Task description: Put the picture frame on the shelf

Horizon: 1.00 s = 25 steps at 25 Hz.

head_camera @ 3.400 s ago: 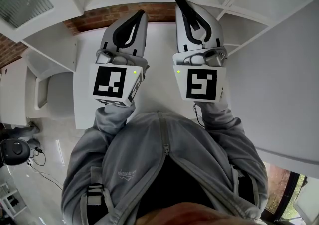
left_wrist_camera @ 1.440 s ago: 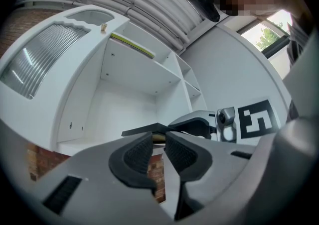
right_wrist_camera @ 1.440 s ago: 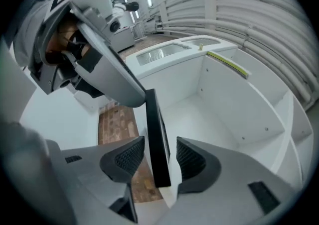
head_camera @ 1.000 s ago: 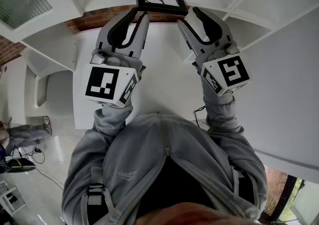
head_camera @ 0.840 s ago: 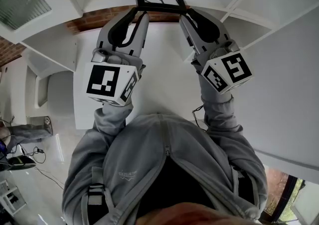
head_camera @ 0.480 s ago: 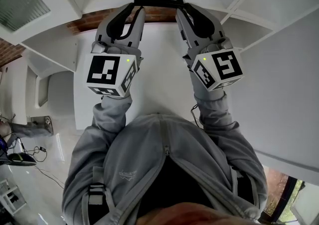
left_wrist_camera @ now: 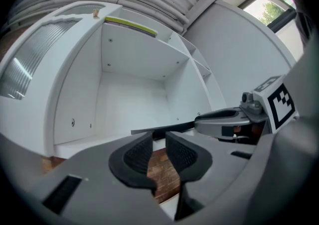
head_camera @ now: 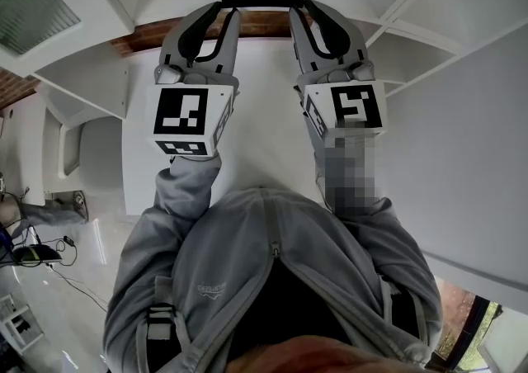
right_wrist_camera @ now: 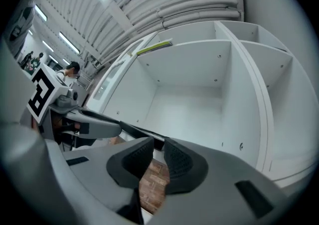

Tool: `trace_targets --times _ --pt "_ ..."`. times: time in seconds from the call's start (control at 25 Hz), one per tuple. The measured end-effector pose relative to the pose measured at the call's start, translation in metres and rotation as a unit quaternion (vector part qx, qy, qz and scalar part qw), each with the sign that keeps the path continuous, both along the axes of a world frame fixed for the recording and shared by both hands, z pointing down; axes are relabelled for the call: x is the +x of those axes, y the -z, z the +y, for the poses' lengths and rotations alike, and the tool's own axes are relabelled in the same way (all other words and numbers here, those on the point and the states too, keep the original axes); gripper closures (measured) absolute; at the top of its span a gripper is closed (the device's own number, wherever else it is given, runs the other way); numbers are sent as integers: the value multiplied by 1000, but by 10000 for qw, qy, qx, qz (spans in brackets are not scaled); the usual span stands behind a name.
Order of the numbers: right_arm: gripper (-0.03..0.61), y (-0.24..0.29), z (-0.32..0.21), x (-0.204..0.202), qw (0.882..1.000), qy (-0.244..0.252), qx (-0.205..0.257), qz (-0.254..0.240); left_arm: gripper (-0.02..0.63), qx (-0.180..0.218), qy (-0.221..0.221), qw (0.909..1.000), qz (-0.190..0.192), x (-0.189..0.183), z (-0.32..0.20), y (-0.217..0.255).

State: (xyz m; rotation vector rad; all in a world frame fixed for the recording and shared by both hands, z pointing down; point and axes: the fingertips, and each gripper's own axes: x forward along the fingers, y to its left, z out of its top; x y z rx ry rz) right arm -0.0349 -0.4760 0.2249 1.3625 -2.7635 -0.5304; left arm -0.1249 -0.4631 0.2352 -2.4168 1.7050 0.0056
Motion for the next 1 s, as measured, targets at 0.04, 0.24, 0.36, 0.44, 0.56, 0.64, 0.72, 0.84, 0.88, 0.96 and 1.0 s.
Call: trace_targets --times 0.04,0.24,0.36,0.44,0.56,0.64,0.72,0.84,0.88,0.96,1.0 --pt "499 1 -1 -2 9999 -61 50 71 528 16 23 10000 0 -1 -1 1" --pt "499 0 -2 -3 9994 -237 141 206 526 187 330 9993 6 -3 0 9" --pt "499 0 -2 -5 9993 -276 176 195 526 311 477 9983 -128 -4 0 16" --pt "499 0 -4 -5 9992 -312 177 182 526 303 524 9980 -188 -4 -3 17" --pt "499 -3 -6 -7 9990 -358 180 183 526 285 596 9975 -235 -5 -7 14" --pt "499 -4 -6 -8 9988 -383 203 210 526 293 655 9970 -280 -5 -8 12" --pt "499 -5 -6 -8 9986 -420 230 246 528 290 677 9969 -292 -5 -9 12" --pt "499 -2 -4 -7 9987 -429 218 160 526 309 670 9969 -281 -4 -5 14" --pt "499 0 -3 -5 9988 -434 215 84 526 324 649 9970 -270 -2 -2 15" --pt "499 6 1 -1 9988 -447 179 -102 528 315 514 9979 -214 2 5 17" --pt "499 9 4 2 9986 -452 147 -209 530 298 405 9986 -160 5 9 17"
